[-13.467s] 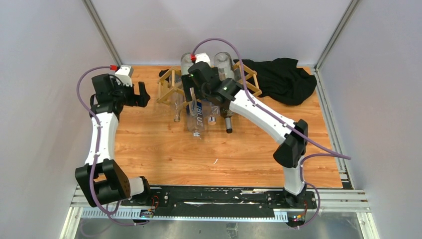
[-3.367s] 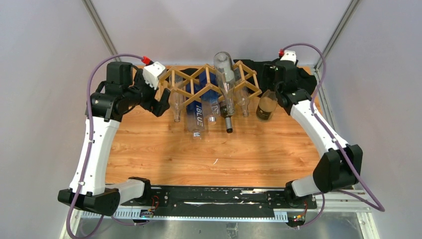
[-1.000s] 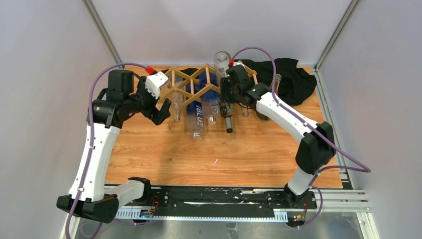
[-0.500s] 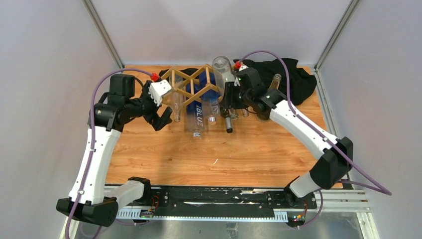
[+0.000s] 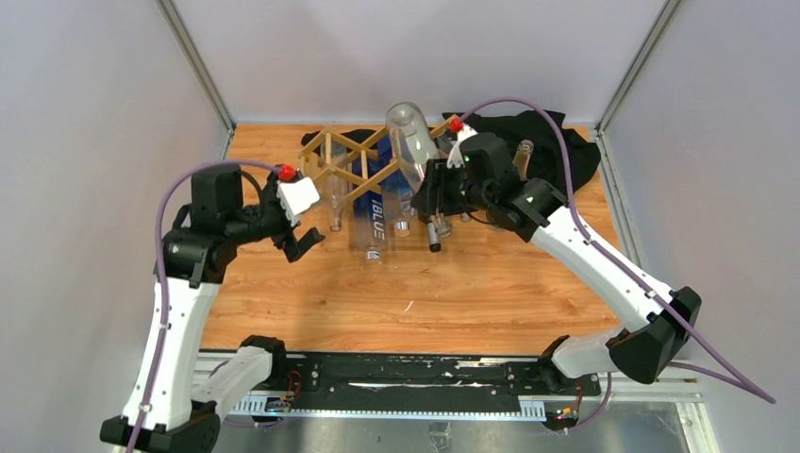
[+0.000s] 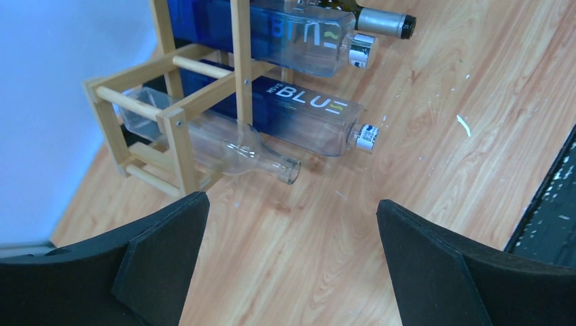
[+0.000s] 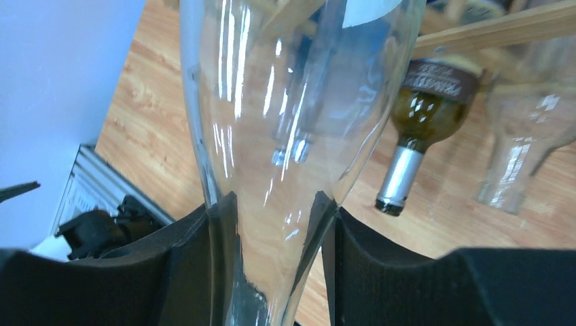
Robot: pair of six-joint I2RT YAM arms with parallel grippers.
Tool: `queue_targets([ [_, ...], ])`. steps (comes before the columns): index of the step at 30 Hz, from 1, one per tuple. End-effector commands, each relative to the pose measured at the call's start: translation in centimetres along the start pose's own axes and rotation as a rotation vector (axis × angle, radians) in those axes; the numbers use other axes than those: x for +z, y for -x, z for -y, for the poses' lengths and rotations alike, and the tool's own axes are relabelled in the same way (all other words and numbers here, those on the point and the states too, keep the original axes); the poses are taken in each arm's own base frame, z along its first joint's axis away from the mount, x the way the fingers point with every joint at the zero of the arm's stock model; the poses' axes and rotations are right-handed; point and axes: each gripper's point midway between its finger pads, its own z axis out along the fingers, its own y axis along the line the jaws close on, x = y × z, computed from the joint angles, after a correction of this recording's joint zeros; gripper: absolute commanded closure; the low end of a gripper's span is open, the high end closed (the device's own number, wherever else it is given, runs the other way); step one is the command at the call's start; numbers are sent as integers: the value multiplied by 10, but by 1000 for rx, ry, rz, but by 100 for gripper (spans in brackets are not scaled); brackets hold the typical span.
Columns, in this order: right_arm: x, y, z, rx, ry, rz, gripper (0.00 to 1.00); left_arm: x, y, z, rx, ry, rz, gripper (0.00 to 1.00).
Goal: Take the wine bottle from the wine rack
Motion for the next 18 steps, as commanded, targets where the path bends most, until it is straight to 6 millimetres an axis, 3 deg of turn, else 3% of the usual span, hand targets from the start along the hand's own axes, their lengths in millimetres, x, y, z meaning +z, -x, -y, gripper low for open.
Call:
queue_targets([
  [1,-26,41,-67,-87,208,154,100,-10,12,5,215,40,104,0],
  [15,-14,-32,-158,-249,421,-44,100,-19,-11,20,685,78,96,0],
  [18,-15,-44,-169,-268,453,-78,100,-19,-13,24,768,74,104,0],
])
